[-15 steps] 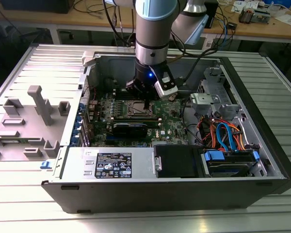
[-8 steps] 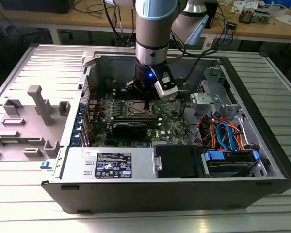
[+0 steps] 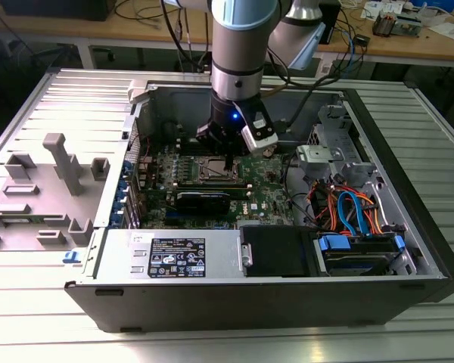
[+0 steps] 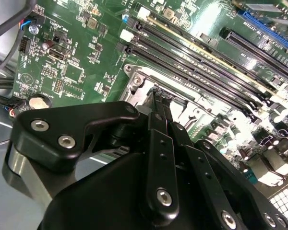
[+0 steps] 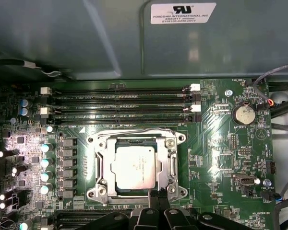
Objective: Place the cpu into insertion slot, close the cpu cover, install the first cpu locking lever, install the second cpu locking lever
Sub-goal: 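Install the second cpu locking lever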
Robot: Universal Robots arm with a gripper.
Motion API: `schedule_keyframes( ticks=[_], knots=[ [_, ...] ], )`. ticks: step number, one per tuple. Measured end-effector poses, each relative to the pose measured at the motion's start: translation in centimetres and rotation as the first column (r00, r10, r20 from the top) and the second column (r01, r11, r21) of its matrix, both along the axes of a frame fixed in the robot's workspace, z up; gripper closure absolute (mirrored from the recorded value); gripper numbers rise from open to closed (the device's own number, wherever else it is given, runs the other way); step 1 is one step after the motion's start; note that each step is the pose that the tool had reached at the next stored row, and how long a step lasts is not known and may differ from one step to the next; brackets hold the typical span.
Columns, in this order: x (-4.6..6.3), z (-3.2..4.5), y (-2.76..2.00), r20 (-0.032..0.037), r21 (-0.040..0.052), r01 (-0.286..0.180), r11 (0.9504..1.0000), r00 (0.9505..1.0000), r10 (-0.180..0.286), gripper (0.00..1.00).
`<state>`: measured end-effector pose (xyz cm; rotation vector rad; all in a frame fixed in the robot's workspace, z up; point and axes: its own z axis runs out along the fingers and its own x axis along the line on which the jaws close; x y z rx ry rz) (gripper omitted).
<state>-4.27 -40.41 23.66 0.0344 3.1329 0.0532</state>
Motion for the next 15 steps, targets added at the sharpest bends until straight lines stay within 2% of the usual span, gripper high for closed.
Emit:
schedule_keyframes(
  ticks=[5,6,9,15],
  knots=[
    [0.0,0.20,-0.51,-0.0035,0.0001,0.000,1.0000,1.0000,0.000,0.89],
    [0.0,0.20,-0.88,-0.0044,0.0000,0.000,1.0000,1.0000,0.000,0.89],
    [-0.3,0.20,-1.39,-0.0091,-0.0001,0.000,1.0000,1.0000,0.000,0.89],
    [-1.3,0.04,-1.79,-0.0158,0.0000,0.000,1.0000,0.9999,0.000,0.89]
  ],
)
